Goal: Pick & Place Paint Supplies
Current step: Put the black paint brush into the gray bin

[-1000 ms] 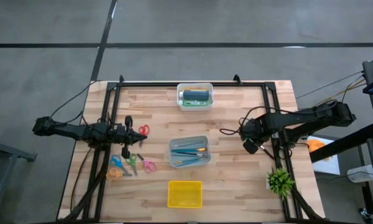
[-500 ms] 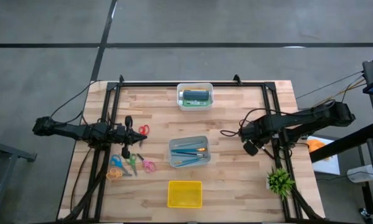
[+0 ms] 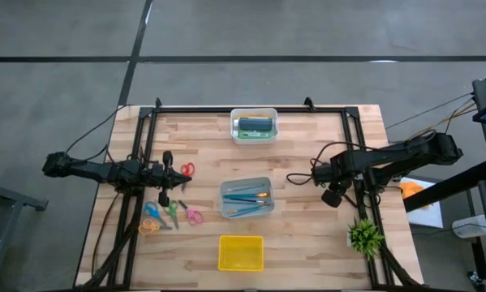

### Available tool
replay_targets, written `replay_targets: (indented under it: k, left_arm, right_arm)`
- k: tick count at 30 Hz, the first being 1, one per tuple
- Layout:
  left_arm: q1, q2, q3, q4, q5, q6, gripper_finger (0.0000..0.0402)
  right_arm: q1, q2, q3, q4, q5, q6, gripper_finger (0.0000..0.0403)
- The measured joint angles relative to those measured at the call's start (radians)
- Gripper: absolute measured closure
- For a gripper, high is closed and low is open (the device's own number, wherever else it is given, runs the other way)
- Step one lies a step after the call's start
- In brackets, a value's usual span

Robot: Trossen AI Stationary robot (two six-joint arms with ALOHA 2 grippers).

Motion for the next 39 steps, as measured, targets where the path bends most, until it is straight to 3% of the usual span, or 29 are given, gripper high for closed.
replay_targets:
  k: [23, 39]
  left_arm:
    - [0.000, 0.000, 0.000, 0.000, 0.000, 0.000, 0.0401]
    - [0.000, 0.000, 0.000, 0.000, 0.000, 0.000, 0.0401]
  right_arm:
    - [0.001, 0.000, -0.227, 0.250, -0.020, 0.013, 0.0329]
    - [0.000, 0.000, -0.160, 0.201, -0.006, 0.085, 0.0329]
